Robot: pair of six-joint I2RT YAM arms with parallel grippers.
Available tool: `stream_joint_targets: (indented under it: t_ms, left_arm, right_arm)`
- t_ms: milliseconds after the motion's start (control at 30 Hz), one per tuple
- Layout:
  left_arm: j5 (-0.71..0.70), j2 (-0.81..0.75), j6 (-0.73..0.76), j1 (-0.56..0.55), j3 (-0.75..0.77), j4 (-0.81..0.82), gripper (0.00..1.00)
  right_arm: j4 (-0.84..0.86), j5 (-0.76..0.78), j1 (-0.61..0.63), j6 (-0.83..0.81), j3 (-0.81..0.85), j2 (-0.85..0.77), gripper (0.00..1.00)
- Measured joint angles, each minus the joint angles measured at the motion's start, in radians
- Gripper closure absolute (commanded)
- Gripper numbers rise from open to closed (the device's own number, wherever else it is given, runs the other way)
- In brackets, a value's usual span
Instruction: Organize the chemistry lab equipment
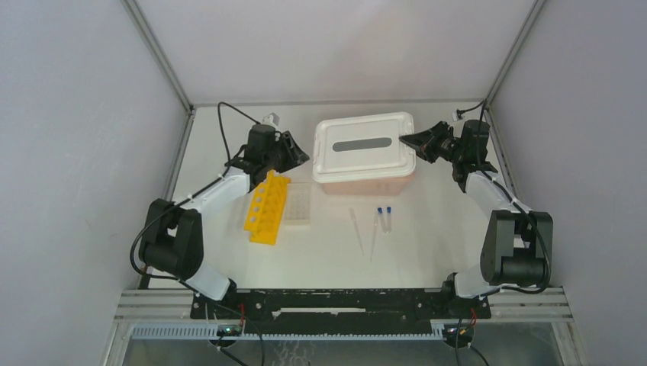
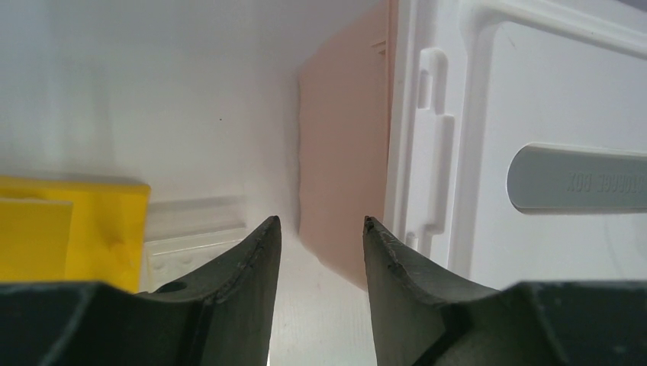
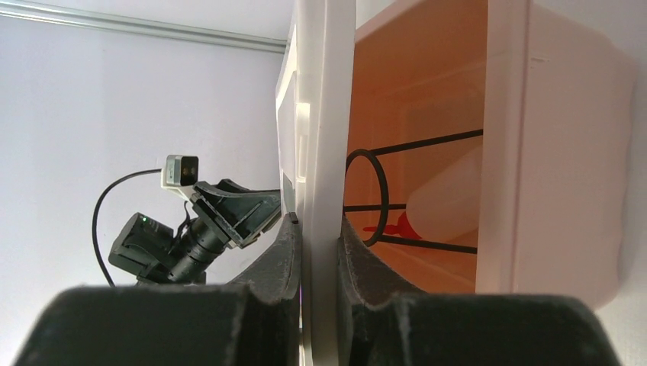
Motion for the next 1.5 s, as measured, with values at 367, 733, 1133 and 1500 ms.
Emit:
stream_joint_targets:
  t_ms: [367,733,1133,1500]
  left_arm:
    - [-0.016,0.050,0.018,-0.028,0.073,-0.030,0.52]
    - [-0.031,0.077,0.026,-0.053,0.108,-0.059,0.52]
    - [-0.032,0.079,0.026,-0.074,0.109,-0.061,0.52]
    - [-0.033,0.079,0.026,-0.076,0.109,-0.066,0.52]
  right_arm:
    - [-0.027,0.020,-0.003,-0.020,0.000,-0.016,0.78]
    - [-0.083,0.083,-0.010,-0.094,0.000,-0.028,0.62]
    - [-0.230,0.200,-0.012,-0.206,0.036,-0.033,0.52]
    - [-0.331,0.291,-0.013,-0.266,0.102,-0.046,0.51]
